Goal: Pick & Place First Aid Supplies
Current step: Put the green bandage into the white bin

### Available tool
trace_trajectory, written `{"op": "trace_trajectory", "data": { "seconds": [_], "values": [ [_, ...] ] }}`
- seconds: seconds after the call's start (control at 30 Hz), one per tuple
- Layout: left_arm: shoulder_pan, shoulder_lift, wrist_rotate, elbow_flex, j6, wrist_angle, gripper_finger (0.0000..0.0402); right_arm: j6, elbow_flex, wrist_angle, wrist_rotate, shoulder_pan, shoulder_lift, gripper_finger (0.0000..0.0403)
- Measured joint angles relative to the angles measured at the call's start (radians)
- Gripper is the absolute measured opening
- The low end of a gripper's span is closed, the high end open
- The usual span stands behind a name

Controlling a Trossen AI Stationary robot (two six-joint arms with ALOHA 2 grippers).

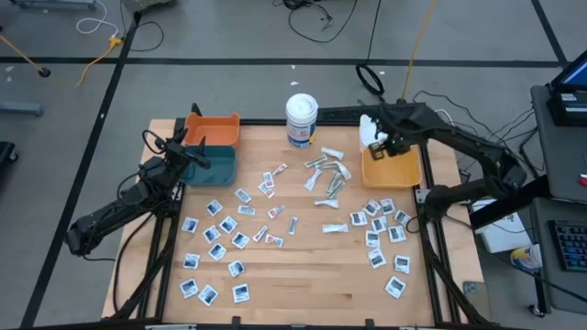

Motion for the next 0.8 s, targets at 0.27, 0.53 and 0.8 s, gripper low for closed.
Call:
{"op": "trace_trajectory", "data": {
  "seconds": [0.27,0.53,0.8],
  "values": [
    [0.0,0.0,0.0,0.0,0.0,0.0,0.0308,0.04,0.0,0.102,-0.001,-0.145,0.055,0.0004],
    [0.0,0.0,0.0,0.0,0.0,0.0,0.0308,0.056,0.0,0.264,-0.004,-0.224,0.196,0.0004],
    [0.0,0.0,0.0,0.0,0.0,0.0,0.0308,0.051,0.0,0.412,-0.011,-0.279,0.336,0.0004]
  ]
}}
